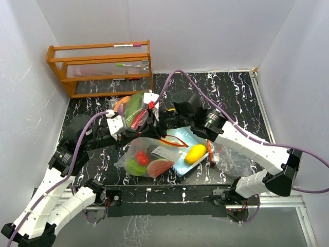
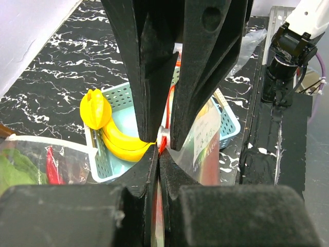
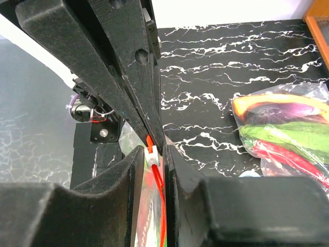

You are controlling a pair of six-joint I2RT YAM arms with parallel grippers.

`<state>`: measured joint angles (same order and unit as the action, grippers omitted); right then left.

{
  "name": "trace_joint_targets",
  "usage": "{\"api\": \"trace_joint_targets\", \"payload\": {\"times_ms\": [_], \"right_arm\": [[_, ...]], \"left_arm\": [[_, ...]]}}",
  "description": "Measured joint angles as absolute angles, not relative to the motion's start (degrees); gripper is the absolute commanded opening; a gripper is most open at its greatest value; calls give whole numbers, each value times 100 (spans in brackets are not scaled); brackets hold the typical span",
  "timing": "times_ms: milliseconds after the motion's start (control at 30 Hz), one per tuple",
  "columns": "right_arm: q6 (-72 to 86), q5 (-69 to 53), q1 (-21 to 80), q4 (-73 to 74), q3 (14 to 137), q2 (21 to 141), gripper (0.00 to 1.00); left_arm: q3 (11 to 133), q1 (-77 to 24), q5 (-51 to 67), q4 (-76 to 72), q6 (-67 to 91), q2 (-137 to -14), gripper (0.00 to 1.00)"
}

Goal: Place the food in the zip-top bag and seal the zipper
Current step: Zip the zipper food storage bag at the center of the board.

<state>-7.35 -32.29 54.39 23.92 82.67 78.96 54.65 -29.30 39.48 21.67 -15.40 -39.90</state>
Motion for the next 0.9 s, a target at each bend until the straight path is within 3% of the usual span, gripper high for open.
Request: {"api": "trace_joint_targets", "payload": {"times_ms": [67, 167, 900], "right_arm": [[-735, -3275, 5459, 2397, 8267, 7926, 21], [-742, -3301, 5463, 2401, 8267, 7975, 8], [-766, -2783, 5478, 2593, 8204, 7961, 8]], "left_arm": [[5465, -2930, 3942, 2169, -1540, -3990, 0], [5465, -2930, 3909, 2235, -1540, -3990, 0], [5767, -2932, 3527, 2709, -1754, -3981, 0]]}}
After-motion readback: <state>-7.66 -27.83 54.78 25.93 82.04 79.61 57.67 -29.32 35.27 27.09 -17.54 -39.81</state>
